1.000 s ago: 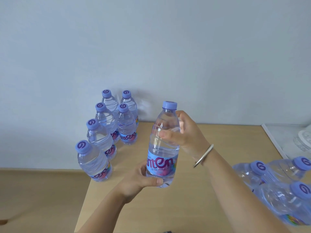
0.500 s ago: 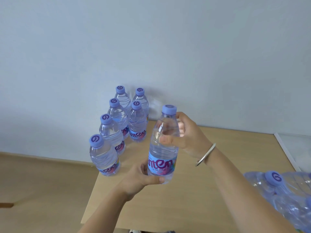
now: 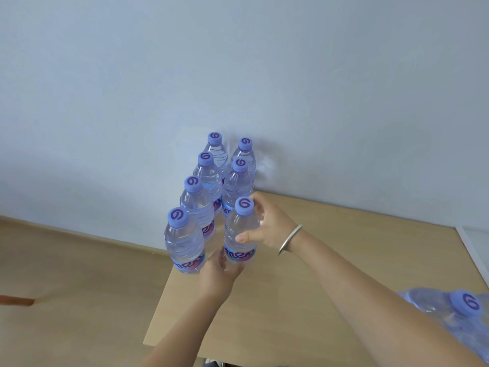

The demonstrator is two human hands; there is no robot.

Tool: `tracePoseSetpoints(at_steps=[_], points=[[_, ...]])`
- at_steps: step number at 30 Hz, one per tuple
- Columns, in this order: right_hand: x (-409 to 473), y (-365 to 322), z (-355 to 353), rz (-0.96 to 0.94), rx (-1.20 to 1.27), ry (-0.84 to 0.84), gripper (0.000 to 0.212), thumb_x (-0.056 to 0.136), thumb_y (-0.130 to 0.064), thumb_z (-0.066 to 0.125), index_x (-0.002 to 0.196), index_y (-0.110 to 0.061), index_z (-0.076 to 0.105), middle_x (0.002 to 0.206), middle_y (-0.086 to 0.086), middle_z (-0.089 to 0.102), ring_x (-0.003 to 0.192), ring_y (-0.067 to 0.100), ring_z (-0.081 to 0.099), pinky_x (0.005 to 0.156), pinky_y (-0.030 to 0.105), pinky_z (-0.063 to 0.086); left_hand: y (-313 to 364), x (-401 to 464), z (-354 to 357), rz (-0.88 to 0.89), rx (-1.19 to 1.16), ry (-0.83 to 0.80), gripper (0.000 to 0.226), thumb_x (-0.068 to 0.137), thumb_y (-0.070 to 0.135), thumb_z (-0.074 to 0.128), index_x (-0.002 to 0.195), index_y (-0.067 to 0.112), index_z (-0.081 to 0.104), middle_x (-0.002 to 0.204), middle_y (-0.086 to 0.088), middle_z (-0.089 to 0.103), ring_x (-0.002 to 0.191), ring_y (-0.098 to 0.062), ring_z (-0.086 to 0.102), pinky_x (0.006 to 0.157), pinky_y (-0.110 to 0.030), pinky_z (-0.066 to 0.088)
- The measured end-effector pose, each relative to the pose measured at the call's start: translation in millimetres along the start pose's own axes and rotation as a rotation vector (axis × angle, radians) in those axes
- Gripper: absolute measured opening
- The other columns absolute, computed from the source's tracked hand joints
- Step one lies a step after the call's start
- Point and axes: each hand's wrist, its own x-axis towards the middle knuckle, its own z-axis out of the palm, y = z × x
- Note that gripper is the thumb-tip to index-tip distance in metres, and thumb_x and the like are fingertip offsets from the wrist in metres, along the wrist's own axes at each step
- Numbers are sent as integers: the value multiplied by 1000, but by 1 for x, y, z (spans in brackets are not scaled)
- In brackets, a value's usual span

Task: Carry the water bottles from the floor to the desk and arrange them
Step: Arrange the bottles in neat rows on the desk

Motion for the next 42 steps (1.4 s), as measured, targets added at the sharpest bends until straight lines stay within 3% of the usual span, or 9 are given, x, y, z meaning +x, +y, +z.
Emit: tracePoseSetpoints(at_steps=[5, 8, 12, 16, 21, 32, 36, 39, 42], points=[[16, 5, 6, 37, 35, -14, 49, 58, -3, 84, 93, -9, 50, 91, 3, 57, 84, 13, 48, 82, 35, 43, -9, -5, 2, -106, 37, -32, 66, 79, 9, 68, 139, 16, 40, 109, 5, 54, 105, -11, 52, 79, -17, 36], [22, 3, 8, 40, 36, -27, 48, 59, -2, 83, 85, -20, 46, 83, -7, 51, 78, 8, 44, 74, 22, 36, -6, -5, 5, -145, 0, -19, 71, 79, 7, 68, 142, 10, 37, 108, 1, 58, 80, 1, 50, 62, -3, 39], [30, 1, 7, 31, 22, -53, 47, 60, 1, 81, 88, -18, 48, 88, -2, 52, 84, 12, 45, 81, 28, 38, 8, -4, 7, -348, -335, 12, 67, 78, -1, 67, 137, -5, 37, 119, -18, 57, 114, -28, 53, 99, -34, 41], [37, -1, 5, 27, -48, -29, 51, 60, -4, 83, 101, -16, 54, 105, 6, 59, 98, 20, 52, 89, 35, 45, 28, -1, 8, -488, -793, -30, 71, 84, -12, 53, 145, 9, 25, 104, -11, 56, 113, -22, 50, 108, -34, 32], [38, -1, 5, 40, -55, 2, 63, 61, -10, 84, 99, -44, 47, 104, -15, 57, 96, 6, 50, 77, 13, 41, 39, 7, 3, -476, -928, -29, 28, 86, -16, 46, 82, 12, 48, 82, -7, 49, 88, -19, 49, 92, -29, 41], [33, 1, 8, 24, -95, 49, 72, 61, -13, 84, 124, -24, 52, 111, -5, 39, 108, 19, 50, 90, 30, 47, 38, 12, 6, -491, -918, 36, 34, 87, -15, 46, 77, 17, 44, 78, -6, 48, 73, -12, 48, 71, -19, 43], [29, 0, 11, -8, -104, 63, 72, 65, -11, 82, 128, -22, 50, 114, -8, 39, 116, 17, 48, 96, 27, 41, 39, 11, 10, -492, -920, 42, 28, 87, -14, 45, 97, 12, 46, 85, -5, 49, 90, -18, 51, 85, -26, 42], [21, -2, 13, -20, -159, 90, 73, 68, -12, 79, 132, -19, 45, 121, 1, 45, 118, 18, 46, 98, 26, 39, 37, 8, 13, -463, -827, 20, 55, 87, -11, 48, 134, 13, 34, 89, 1, 50, 100, -18, 50, 97, -30, 36], [0, -6, 8, -23, -192, 120, 70, 73, -17, 76, 134, -14, 41, 128, 5, 48, 118, 17, 45, 101, 26, 35, 38, -5, 19, -441, -639, -83, 69, 76, -5, 61, 138, 4, 34, 108, -6, 56, 107, -23, 51, 100, -33, 36]])
